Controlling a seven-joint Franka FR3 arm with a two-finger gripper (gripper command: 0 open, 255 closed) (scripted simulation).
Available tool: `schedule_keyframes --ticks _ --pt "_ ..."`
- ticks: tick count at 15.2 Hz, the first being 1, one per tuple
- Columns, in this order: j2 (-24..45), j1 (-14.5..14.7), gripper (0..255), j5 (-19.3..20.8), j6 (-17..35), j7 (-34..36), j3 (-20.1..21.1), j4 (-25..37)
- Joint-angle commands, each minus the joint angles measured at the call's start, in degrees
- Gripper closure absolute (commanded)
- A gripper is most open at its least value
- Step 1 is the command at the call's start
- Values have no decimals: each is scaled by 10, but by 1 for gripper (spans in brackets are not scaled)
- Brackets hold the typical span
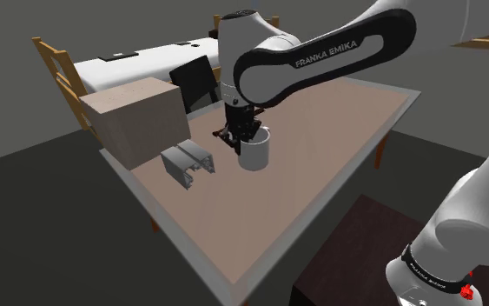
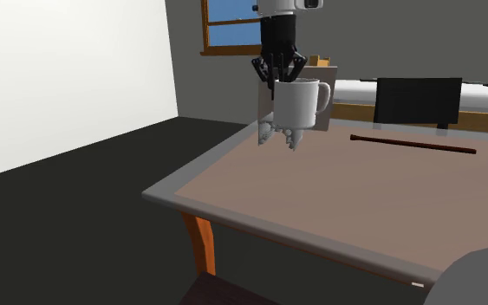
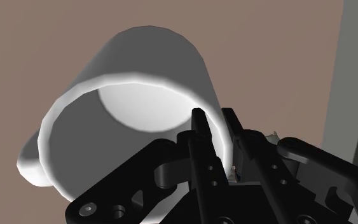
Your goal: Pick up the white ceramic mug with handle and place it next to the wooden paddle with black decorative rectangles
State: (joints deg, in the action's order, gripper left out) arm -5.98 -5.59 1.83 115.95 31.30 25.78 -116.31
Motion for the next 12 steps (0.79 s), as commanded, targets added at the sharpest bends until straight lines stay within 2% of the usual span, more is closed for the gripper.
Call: schedule_keyframes --ticks 1,7,12 --pt "33 -10 255 15 3 -11 -7 28" --pt "128 -32 255 52 5 -45 -31 116" --pt "216 -43 255 79 -7 -73 -51 212"
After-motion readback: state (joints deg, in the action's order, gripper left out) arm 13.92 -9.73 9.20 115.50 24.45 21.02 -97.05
